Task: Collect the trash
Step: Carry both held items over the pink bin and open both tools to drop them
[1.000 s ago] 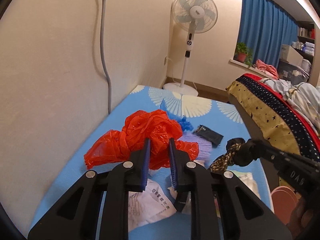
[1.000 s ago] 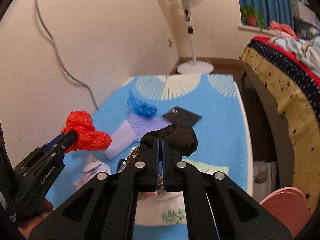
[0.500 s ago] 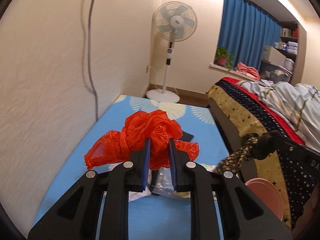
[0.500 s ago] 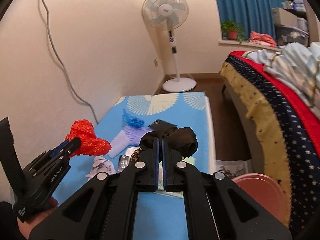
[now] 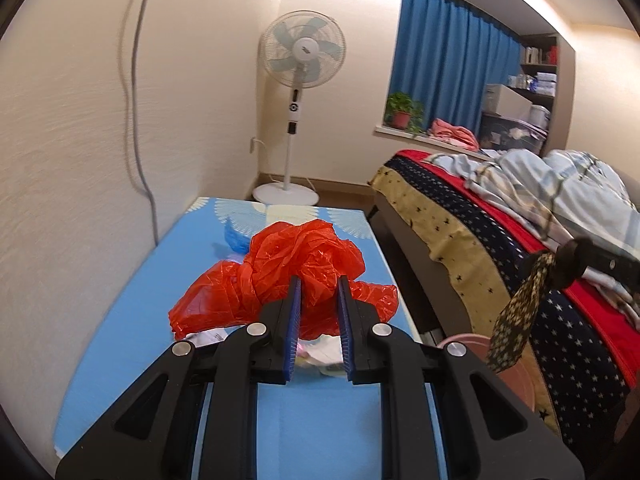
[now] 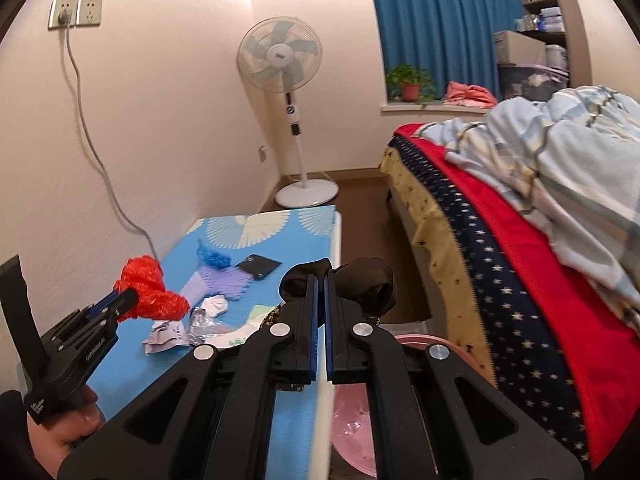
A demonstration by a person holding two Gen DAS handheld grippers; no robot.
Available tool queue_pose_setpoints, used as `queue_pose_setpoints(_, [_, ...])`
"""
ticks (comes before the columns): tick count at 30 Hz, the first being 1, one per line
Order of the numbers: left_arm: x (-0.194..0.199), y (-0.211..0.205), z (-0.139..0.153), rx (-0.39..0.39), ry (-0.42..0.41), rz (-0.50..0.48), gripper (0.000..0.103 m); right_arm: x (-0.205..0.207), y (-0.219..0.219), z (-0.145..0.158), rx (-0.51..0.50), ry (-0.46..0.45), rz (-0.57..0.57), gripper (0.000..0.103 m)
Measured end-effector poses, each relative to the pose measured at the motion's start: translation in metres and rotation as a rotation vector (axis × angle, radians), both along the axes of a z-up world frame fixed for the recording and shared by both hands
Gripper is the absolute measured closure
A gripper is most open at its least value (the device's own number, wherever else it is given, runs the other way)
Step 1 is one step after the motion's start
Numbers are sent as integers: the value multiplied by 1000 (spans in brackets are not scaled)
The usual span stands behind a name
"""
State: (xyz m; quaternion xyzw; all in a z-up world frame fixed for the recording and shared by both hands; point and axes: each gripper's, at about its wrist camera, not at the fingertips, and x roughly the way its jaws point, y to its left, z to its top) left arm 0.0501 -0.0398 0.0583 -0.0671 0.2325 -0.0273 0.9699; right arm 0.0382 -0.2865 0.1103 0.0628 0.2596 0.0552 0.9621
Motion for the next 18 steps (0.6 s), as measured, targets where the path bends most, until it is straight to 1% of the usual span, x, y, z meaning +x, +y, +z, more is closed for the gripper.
queue_pose_setpoints(5, [-11, -15, -2, -1, -6, -42, 86, -15, -17, -4, -5, -6, -42, 100])
queue_pose_setpoints(10, [-18, -30, -2, 8, -20, -78, 86, -20, -33, -15, 6, 6, -83, 100])
queue_pose_setpoints(18, [-21, -33, -6, -1, -17, -108, 86, -22, -55, -23, 11, 2, -153, 100])
